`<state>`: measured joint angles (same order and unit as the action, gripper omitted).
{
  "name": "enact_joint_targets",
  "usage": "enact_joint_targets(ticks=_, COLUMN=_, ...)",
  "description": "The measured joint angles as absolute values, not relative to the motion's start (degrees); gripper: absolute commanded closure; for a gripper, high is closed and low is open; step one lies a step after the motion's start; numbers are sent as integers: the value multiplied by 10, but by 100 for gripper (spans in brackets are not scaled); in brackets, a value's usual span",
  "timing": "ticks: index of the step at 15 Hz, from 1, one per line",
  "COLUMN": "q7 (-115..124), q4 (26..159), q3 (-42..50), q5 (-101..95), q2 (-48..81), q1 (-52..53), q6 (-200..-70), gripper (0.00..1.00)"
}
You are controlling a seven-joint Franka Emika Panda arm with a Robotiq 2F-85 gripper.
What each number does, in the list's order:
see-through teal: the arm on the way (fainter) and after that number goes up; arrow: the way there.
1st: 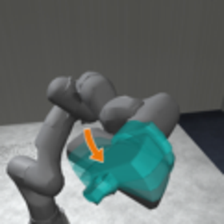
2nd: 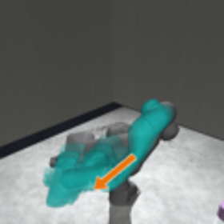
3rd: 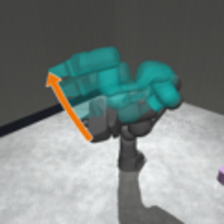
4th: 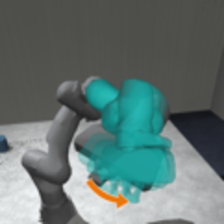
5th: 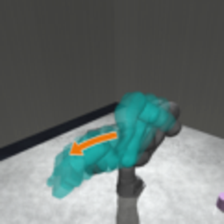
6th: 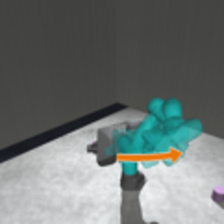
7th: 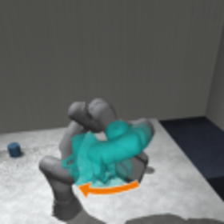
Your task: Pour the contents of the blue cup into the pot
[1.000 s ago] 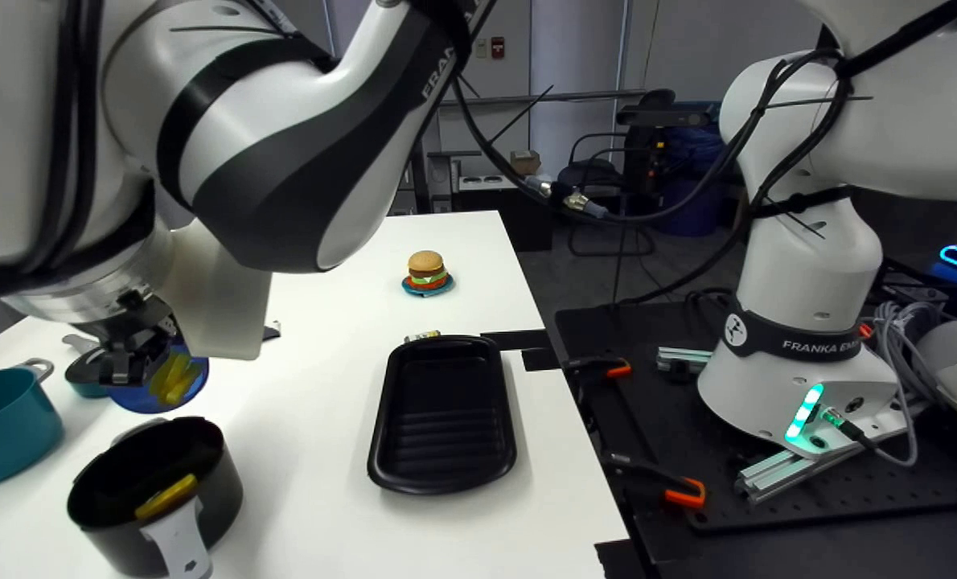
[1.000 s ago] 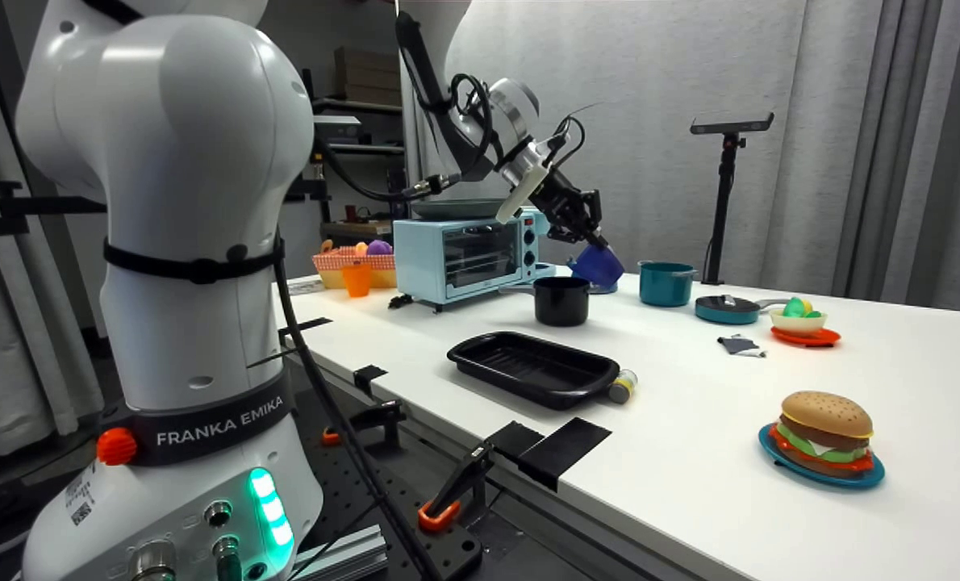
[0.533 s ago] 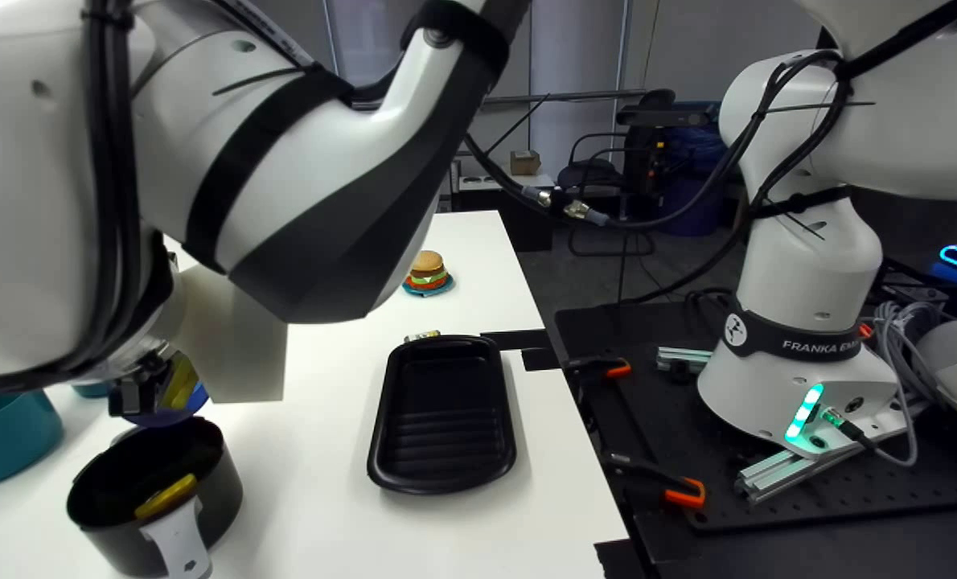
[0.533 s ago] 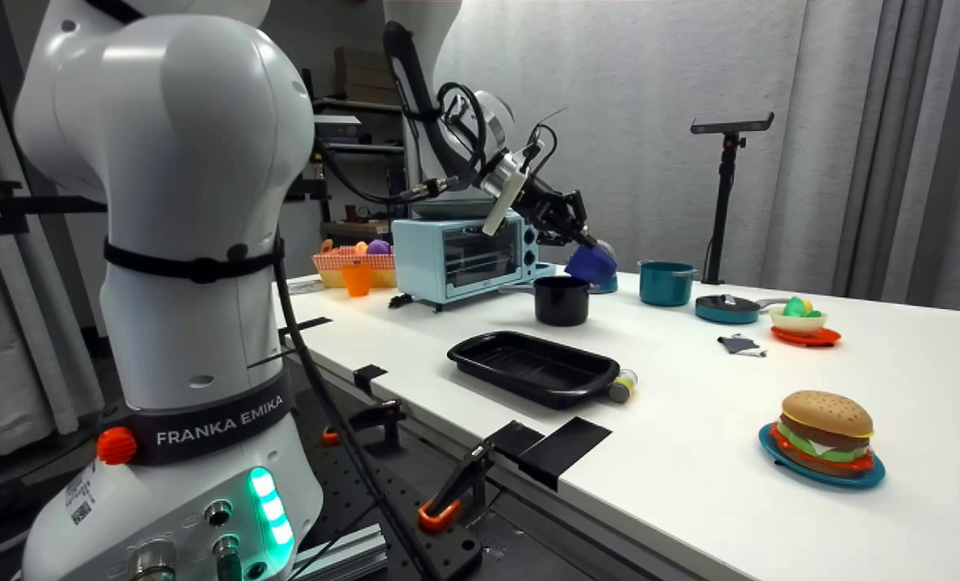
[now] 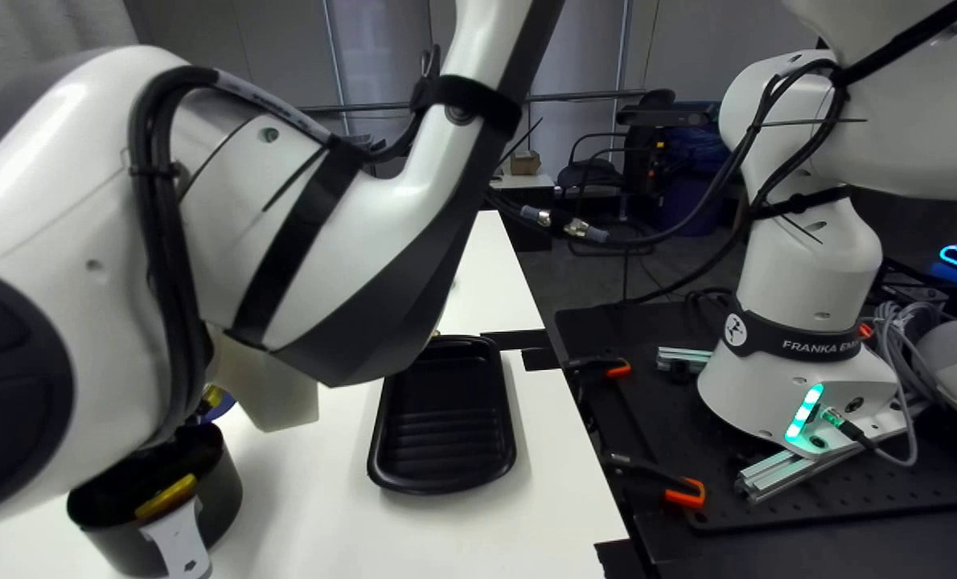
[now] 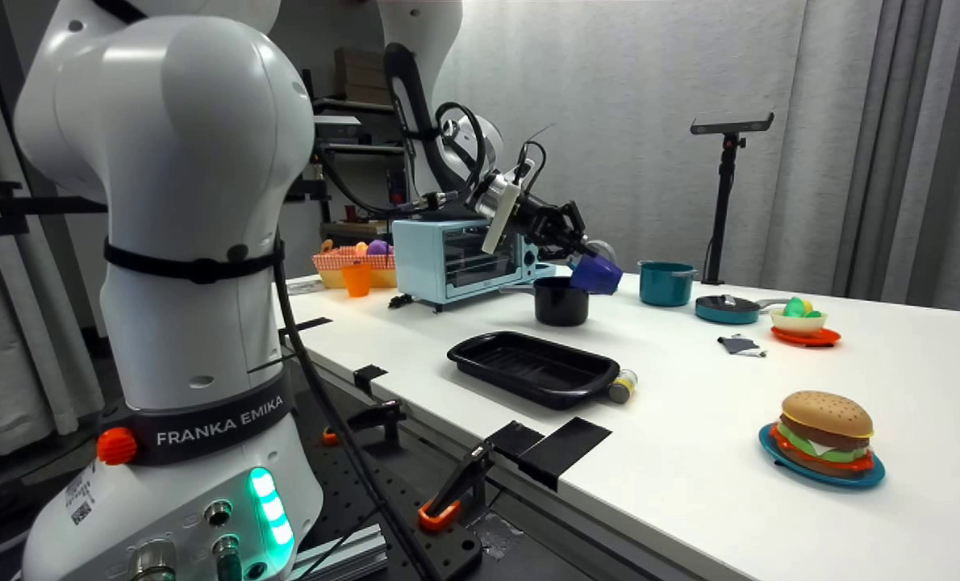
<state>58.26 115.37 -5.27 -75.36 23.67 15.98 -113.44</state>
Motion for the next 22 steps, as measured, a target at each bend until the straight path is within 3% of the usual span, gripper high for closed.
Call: enact_joint_targets(ticks=22, q7=593, q4=1152, q3=-63, q5=-835, q2=248, q1=160, q6=-1104, gripper=99)
